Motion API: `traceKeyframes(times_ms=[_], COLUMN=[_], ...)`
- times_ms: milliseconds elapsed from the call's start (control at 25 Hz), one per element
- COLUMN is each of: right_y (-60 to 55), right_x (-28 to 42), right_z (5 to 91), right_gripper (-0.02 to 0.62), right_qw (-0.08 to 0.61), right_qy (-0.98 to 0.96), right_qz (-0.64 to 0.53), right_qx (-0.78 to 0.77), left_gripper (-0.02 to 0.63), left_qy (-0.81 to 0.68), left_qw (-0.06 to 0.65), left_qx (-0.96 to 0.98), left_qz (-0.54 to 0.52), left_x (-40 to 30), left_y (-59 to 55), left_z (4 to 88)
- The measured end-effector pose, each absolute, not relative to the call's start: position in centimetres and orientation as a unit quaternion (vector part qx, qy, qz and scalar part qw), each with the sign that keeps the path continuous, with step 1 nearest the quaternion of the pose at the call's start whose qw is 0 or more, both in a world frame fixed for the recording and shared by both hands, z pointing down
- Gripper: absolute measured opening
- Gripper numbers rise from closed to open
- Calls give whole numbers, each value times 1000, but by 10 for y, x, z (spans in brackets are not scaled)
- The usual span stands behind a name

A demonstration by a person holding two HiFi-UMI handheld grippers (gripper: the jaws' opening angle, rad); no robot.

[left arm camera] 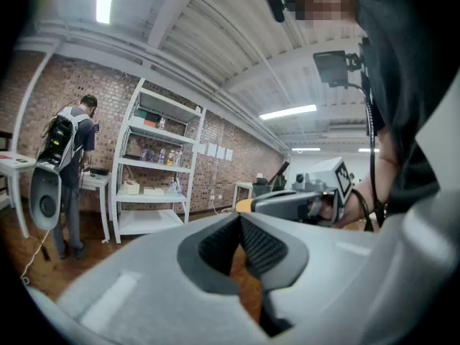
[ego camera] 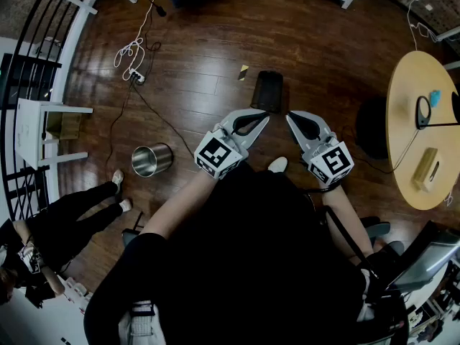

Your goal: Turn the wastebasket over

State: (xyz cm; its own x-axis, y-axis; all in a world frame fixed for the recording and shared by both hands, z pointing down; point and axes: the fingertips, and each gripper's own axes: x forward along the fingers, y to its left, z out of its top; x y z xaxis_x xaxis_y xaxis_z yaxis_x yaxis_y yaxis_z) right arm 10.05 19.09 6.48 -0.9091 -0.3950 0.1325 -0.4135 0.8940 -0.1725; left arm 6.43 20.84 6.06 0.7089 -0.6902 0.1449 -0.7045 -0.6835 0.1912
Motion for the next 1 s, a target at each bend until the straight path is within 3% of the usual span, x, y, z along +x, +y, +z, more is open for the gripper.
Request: traceKeyframes(times_ms=[600,1000], right_y=[54,2], right_x=[13,29], right_z=[178,416], right_gripper=[9,11], right_qw=[49,34], right_qy=[-937,-884], right_qz=[199,312], right_qx=[282,347], left_gripper=[0,0], left_qy=[-339,-369], left_qw=[182,228], left_qx=[923,898], left_qz=[22,70], left_x=[-14,-18], left_y=[79,32], left_z=[174,373])
